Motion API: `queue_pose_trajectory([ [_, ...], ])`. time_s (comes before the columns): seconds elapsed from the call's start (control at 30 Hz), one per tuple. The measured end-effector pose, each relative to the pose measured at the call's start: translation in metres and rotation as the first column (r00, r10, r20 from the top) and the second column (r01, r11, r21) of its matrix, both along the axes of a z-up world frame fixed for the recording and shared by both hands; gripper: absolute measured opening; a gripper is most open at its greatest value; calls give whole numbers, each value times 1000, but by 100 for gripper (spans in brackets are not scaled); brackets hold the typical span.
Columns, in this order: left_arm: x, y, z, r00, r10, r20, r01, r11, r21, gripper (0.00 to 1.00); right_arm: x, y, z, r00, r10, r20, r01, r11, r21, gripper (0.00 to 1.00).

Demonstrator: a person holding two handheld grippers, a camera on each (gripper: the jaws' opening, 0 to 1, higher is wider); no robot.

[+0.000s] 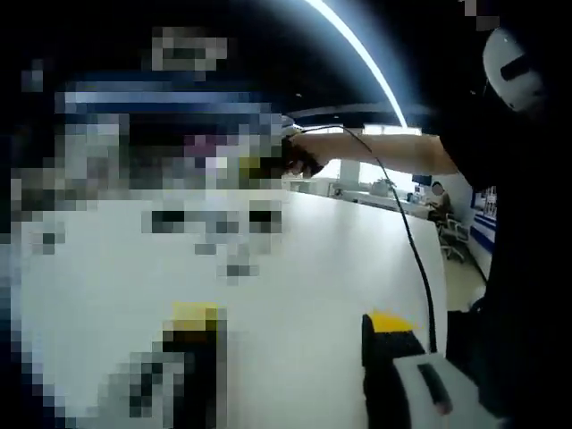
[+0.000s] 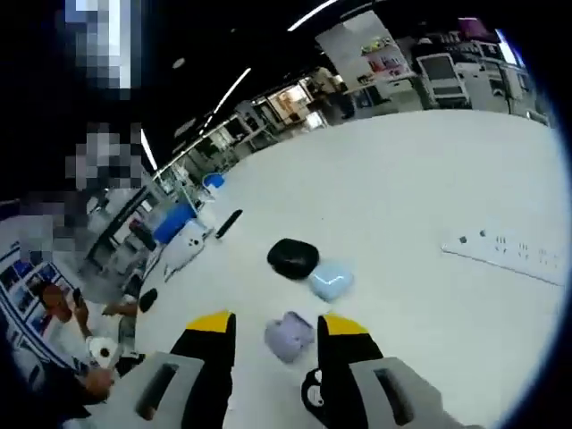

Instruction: Pick up the earbuds from the table and place the earbuds into the earbud case

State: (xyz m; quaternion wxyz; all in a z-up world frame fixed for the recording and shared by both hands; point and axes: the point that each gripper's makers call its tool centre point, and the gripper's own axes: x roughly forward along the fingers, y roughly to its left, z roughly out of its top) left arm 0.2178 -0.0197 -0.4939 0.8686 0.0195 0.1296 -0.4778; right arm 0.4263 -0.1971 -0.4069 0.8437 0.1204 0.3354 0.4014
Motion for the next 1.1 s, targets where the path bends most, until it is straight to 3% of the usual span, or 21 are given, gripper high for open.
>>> queue_pose_trajectory([
  [0.1,1,-2,4,1000,10,9,-10,1000,1,65,-45,3,21,995,36,88,-36,999,2,37],
  [0.23,-1,-9,13,1000,20,16,-20,1000,-4,65,-100,4,32,987,67,146,-69,998,2,37],
  [0.53,-8,-29,30,999,24,28,-24,1000,-3,65,-191,-14,14,971,63,229,-54,998,-44,38],
  [0.67,-13,-33,31,999,33,20,-33,999,4,66,-217,-19,5,966,38,254,-28,999,-42,39],
  [0.93,-21,-29,39,998,54,28,-55,997,54,67,-238,-37,-18,949,-69,308,70,998,7,43],
  [1.07,-23,-25,45,998,62,17,-63,997,40,67,-246,-44,-39,919,-74,387,120,988,-94,44],
  [1.1,-24,-24,46,998,62,14,-62,997,34,67,-249,-44,-44,921,-73,384,123,986,-108,45],
])
